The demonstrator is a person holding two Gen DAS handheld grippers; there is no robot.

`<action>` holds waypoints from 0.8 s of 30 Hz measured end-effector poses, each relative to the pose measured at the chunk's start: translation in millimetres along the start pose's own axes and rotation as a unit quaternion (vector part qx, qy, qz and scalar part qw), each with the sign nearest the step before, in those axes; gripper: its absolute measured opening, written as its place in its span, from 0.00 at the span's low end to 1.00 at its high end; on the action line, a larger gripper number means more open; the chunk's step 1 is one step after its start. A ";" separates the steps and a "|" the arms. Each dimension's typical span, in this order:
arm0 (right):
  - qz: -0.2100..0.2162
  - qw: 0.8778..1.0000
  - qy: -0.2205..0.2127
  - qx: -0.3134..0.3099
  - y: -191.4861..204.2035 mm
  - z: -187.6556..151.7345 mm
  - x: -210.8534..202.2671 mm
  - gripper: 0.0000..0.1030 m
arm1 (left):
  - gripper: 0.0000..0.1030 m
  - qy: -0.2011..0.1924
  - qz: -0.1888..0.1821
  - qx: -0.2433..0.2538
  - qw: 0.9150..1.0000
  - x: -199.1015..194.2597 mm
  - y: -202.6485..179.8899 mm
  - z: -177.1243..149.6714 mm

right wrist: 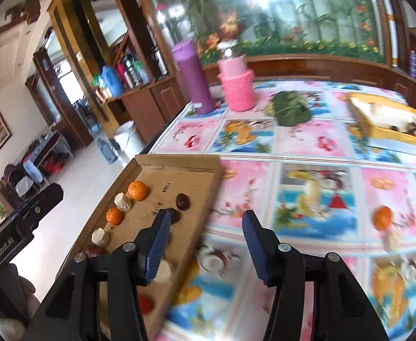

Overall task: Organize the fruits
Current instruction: 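Carry the orange and date into the cardboard tray and open both tools, then move both open tools back over the last orange and pastry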

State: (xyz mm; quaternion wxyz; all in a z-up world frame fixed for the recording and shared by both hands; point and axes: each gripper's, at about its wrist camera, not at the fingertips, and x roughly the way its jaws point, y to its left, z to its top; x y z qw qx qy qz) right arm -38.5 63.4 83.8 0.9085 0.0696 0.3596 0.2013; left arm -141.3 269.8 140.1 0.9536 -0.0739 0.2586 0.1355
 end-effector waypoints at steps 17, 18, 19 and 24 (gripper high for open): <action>-0.097 0.989 -0.083 0.068 -70.7 -77.1 -126.9 0.71 | 0.98 -0.024 -0.022 0.086 0.996 -81.4 -75.8 -46.0; -0.097 0.989 -0.085 0.070 -71.3 -79.1 -130.0 0.72 | 0.98 -0.023 -0.024 0.087 0.996 -82.6 -75.8 -46.1; -0.097 0.989 -0.087 0.071 -71.5 -79.9 -132.8 0.73 | 0.98 -0.023 -0.025 0.087 0.996 -83.8 -76.2 -46.3; -0.097 0.989 -0.093 0.063 -64.9 -84.9 -139.1 0.75 | 0.98 -0.018 -0.030 0.088 0.996 -85.1 -77.0 -48.6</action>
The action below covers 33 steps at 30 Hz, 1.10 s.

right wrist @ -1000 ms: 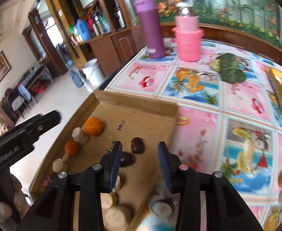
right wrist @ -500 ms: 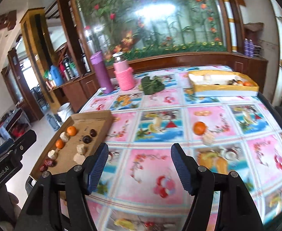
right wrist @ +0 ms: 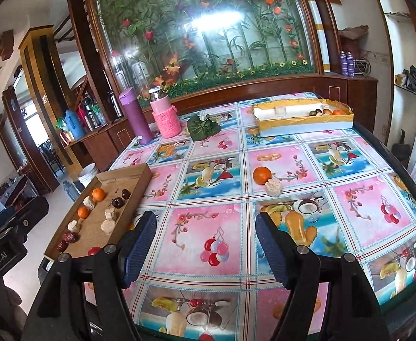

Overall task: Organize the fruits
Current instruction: 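Move both open tools back over the last orange and pastry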

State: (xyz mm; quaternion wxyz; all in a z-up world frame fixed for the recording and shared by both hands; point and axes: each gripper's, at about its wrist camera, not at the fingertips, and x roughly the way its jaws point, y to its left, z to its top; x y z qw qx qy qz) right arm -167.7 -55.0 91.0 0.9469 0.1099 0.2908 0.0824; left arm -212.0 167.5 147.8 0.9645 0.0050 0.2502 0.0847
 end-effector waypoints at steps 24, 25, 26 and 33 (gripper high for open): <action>-0.013 0.999 0.047 0.003 -1.1 -14.2 41.5 0.79 | 0.98 0.057 -0.014 -0.004 0.998 47.2 3.3 -17.1; -0.014 0.999 0.050 0.004 -2.3 -14.6 44.2 0.79 | 0.98 0.060 -0.015 -0.004 0.998 50.2 3.2 -17.8; -0.015 0.999 0.052 0.005 -3.7 -14.5 46.6 0.79 | 0.98 0.063 -0.015 -0.004 0.998 53.2 3.5 -17.9; -0.053 0.997 0.044 0.047 -60.3 3.0 47.3 0.79 | 0.98 0.099 -0.021 -0.017 0.995 82.0 11.3 -24.7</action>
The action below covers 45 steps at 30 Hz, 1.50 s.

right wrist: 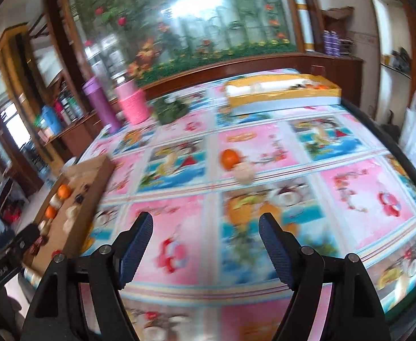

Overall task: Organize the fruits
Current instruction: 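Move both open tools back over the last orange and pastry, then grasp the mandarin orange with the left tool while the right grasps the pastry cake, then carry the orange and pastry into the cardboard tray and open both tools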

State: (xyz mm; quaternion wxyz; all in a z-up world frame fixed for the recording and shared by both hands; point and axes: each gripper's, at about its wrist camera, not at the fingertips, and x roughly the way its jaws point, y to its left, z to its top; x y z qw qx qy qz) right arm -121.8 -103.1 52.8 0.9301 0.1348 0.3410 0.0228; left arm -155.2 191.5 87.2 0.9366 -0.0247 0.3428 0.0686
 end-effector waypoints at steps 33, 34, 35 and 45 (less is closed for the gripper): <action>-0.022 0.992 0.115 -0.050 -94.1 53.7 97.1 0.30 | 0.97 0.106 -0.213 0.161 0.958 146.9 -215.6 46.8; -0.022 0.992 0.116 -0.044 -99.9 53.7 94.9 0.30 | 0.95 0.107 -0.219 0.163 0.956 151.0 -223.2 48.4; -0.023 0.992 0.115 -0.040 -105.2 53.1 92.2 0.30 | 0.93 0.109 -0.224 0.165 0.955 155.0 -229.7 49.1; -0.010 0.993 0.106 -0.045 -100.3 48.7 76.4 0.30 | 0.30 0.118 -0.215 0.199 0.949 154.2 -243.0 36.2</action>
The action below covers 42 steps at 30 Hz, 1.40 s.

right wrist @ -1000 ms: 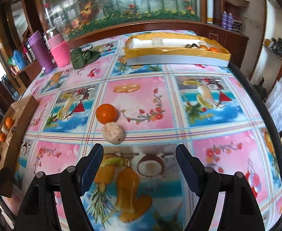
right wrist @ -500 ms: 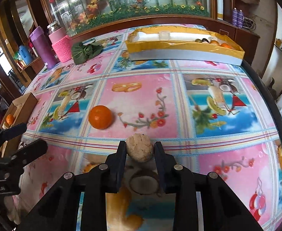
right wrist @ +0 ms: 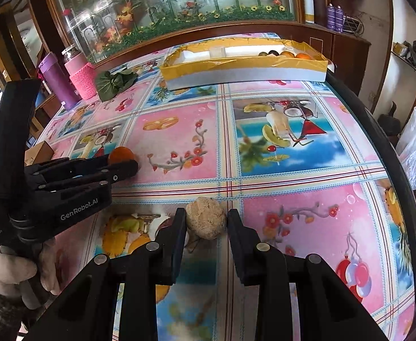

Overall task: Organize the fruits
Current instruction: 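Carry the orange and pastry into the cardboard tray and open both tools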

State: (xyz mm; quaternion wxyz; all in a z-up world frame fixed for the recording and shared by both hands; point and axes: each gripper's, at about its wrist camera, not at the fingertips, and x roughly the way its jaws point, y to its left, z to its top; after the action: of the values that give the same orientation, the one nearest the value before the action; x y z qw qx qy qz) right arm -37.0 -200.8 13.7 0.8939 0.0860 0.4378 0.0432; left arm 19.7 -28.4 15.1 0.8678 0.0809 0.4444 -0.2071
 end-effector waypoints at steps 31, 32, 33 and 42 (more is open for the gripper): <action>0.185 0.952 0.048 -0.239 373.2 -59.2 30.7 0.31 | 0.41 -0.053 0.172 -0.266 0.947 -185.3 285.6 -190.8; 0.184 0.951 0.050 -0.242 375.9 -60.5 34.3 0.31 | 0.44 -0.055 0.166 -0.269 0.947 -184.4 286.7 -189.9; 0.184 0.951 0.052 -0.245 378.3 -61.7 37.8 0.32 | 0.47 -0.059 0.160 -0.273 0.947 -183.8 287.3 -189.0; 0.192 0.949 0.045 -0.247 382.9 -67.8 43.7 0.54 | 0.63 -0.103 0.158 -0.302 0.935 -213.6 282.6 -195.6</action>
State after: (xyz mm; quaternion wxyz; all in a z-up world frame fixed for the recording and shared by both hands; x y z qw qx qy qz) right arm -64.5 189.5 12.4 0.8415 -0.0568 0.4284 0.3242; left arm -113.6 351.2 58.9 0.9138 -0.1376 0.3758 0.0689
